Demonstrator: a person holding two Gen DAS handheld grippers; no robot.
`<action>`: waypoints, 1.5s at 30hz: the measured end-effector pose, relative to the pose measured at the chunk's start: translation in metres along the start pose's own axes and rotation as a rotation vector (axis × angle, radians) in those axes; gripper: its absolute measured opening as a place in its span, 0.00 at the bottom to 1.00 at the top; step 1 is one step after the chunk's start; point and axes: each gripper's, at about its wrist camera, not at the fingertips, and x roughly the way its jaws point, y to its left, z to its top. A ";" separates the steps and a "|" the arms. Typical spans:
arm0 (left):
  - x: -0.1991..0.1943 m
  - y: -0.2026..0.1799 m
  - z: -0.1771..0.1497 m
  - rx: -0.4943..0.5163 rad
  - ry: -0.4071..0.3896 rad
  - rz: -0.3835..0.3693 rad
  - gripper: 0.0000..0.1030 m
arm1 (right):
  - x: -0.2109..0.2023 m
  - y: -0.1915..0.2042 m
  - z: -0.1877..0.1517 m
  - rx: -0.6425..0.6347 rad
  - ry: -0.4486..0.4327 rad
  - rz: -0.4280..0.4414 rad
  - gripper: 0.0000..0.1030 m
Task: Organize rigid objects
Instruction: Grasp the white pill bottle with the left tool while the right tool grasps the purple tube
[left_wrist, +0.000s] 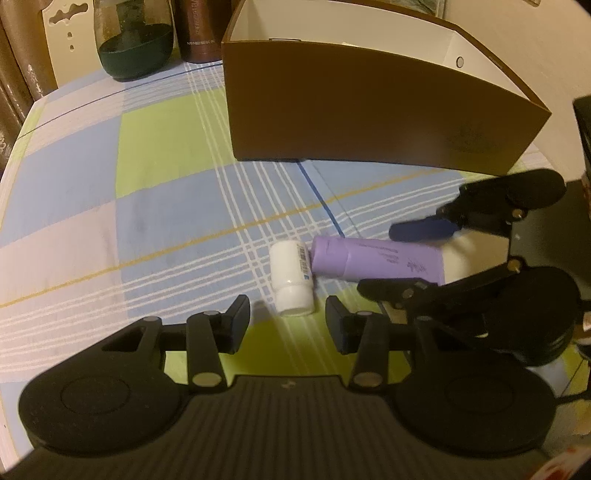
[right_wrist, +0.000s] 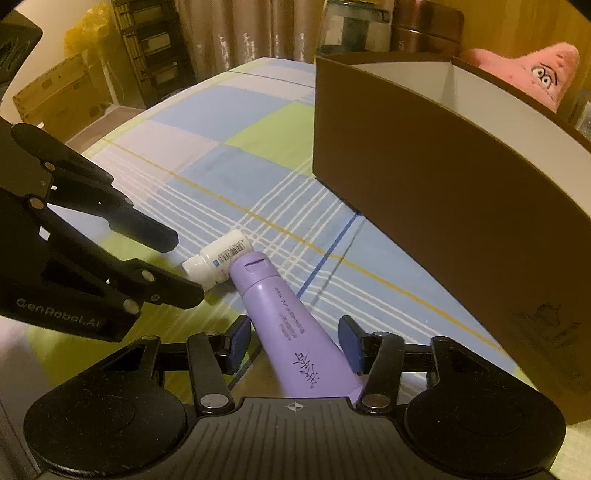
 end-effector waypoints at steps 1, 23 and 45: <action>0.001 0.000 0.001 0.002 -0.001 0.002 0.41 | -0.001 -0.002 -0.001 0.020 -0.004 -0.009 0.35; 0.021 -0.022 0.009 0.058 -0.006 -0.003 0.23 | -0.044 -0.025 -0.048 0.282 0.000 -0.158 0.35; 0.029 -0.032 0.012 0.066 0.009 0.042 0.23 | -0.030 -0.024 -0.031 0.262 0.007 -0.208 0.33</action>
